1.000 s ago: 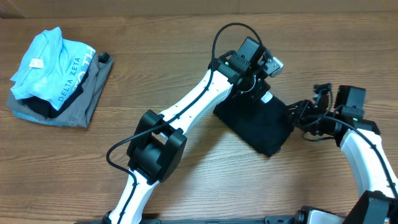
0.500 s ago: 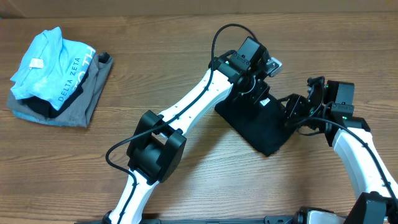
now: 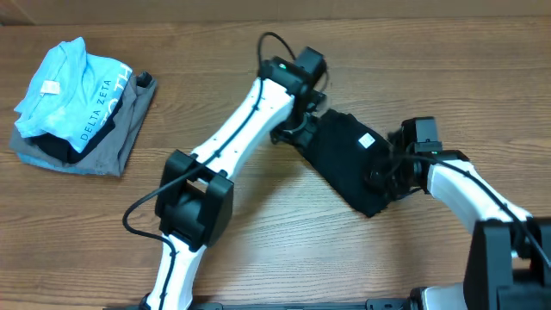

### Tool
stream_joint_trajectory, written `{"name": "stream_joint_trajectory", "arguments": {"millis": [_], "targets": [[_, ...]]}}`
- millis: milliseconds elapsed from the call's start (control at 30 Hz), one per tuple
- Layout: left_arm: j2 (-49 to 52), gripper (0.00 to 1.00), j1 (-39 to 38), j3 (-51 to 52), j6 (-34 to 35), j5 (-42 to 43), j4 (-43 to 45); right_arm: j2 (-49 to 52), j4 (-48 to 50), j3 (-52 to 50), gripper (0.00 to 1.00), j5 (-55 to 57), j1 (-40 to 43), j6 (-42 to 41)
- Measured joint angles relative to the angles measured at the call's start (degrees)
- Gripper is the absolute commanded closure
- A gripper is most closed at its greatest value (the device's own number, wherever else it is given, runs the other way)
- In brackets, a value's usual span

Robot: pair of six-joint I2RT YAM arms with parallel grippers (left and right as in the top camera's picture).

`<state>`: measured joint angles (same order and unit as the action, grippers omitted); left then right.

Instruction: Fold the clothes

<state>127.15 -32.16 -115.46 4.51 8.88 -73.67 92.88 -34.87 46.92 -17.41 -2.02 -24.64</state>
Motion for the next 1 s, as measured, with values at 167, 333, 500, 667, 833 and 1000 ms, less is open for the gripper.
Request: {"name": "stream_joint_trajectory", "arguments": {"millis": [167,333,500,667,833,1000], "targets": [[-0.2,0.56,2.6,1.5,1.0,-0.4,1.8,0.6,-3.3,1.4,0.89,2.3,2.7,-6.8],[-0.3,0.53,2.9,7.6,1.5,4.8,10.6,-1.6,-5.0,1.5,0.77,-1.2,3.7,-3.0],[-0.3,0.53,2.9,12.7,2.3,11.0,17.0,-7.9,-4.7,1.9,0.73,-6.0,3.8,0.8],[-0.3,0.52,2.9,17.0,3.7,13.8,22.2,-10.6,1.2,2.9,0.73,-10.8,2.4,3.7],[-0.3,0.53,2.9,19.5,4.4,15.6,25.8,-5.6,9.1,3.1,0.73,-12.6,-1.8,4.7],[-0.3,0.54,2.9,19.9,4.4,16.2,26.2,0.2,12.4,3.1,0.71,-13.6,-3.4,5.1]]}}
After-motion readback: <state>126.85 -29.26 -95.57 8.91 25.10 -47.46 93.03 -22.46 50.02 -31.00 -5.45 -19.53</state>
